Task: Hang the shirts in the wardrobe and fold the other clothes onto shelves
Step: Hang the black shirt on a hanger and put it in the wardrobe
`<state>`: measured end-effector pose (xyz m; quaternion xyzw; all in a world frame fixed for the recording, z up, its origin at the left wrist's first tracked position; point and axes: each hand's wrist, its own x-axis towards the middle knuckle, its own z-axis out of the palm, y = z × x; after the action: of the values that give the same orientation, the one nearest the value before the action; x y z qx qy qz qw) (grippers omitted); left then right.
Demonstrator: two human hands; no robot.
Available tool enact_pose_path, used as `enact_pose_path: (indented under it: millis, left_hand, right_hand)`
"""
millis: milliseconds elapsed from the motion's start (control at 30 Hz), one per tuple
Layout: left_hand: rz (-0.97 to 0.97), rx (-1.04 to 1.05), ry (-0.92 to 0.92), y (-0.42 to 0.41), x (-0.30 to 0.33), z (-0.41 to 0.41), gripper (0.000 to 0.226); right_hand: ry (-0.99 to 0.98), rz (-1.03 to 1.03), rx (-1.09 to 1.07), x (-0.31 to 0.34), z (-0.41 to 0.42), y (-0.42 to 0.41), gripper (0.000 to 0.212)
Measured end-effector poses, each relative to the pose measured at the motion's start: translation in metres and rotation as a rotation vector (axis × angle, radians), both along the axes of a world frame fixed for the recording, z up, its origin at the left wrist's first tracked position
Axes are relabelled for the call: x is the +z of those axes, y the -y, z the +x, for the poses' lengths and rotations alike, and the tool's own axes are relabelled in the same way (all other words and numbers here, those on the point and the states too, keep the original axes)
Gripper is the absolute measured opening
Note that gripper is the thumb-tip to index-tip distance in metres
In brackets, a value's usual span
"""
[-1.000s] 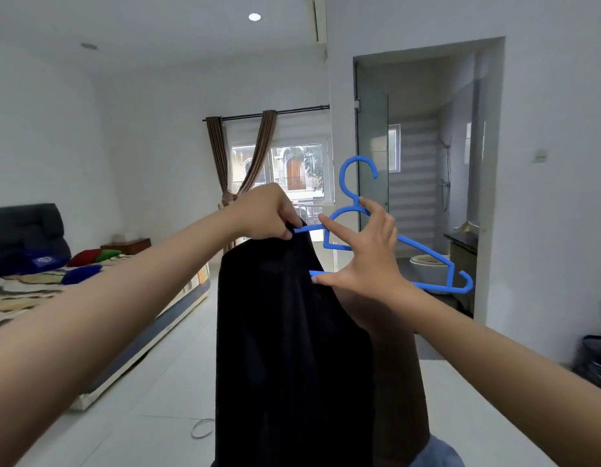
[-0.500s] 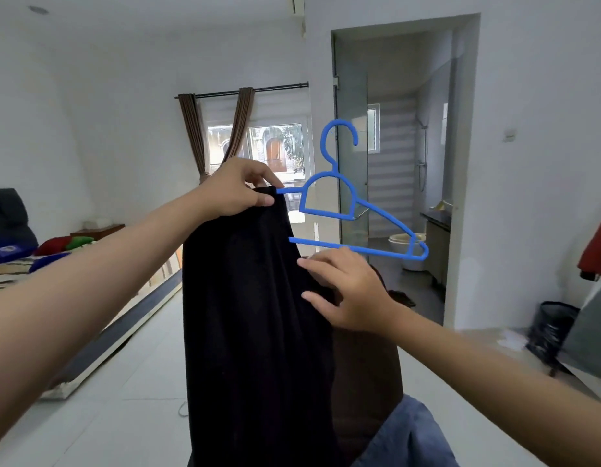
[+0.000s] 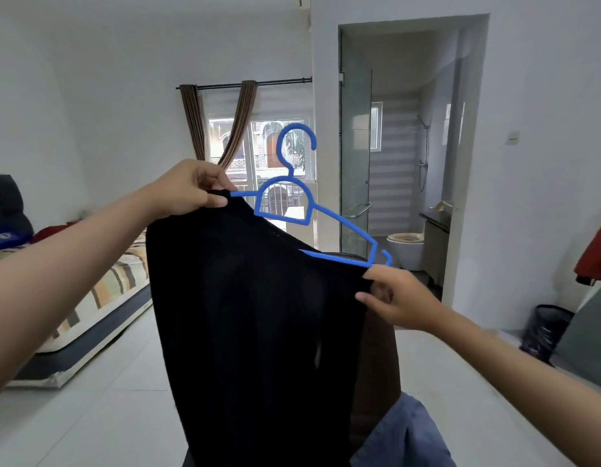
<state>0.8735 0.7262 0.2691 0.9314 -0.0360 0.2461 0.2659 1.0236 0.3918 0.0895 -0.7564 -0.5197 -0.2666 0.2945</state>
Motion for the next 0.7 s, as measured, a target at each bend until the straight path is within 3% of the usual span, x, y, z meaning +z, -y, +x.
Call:
enact_pose_path:
  millis: [267,367,433,467,533,700]
  left_hand:
    - [-0.052,-0.013,0.021,-0.013,-0.016,0.01,0.025]
    - [-0.043,-0.034,0.025,-0.017,-0.014,0.013,0.022]
    - [-0.034,-0.036,0.041,-0.019,-0.014,0.015,0.031]
    - [-0.032,-0.038,0.056,-0.021,-0.016,0.017,0.04]
    - [-0.025,-0.035,0.071,-0.024,-0.019,0.021,0.049]
    - [-0.045,0.041,0.168,-0.014,-0.029,0.034,0.037]
  right_hand:
    - [-0.095,0.003,0.018,0.022,-0.007,0.03,0.007]
    - [0.03,0.048,0.001,0.03,-0.011,0.037,0.023]
    - [0.127,0.082,-0.014,0.032,-0.02,0.034,0.013]
    - [0.173,0.127,-0.015,0.029,-0.024,0.032,0.005]
    - [0.229,0.273,-0.042,0.024,-0.031,0.026,0.014]
    - [0.151,0.463,-0.085,0.011,-0.047,0.019,0.013]
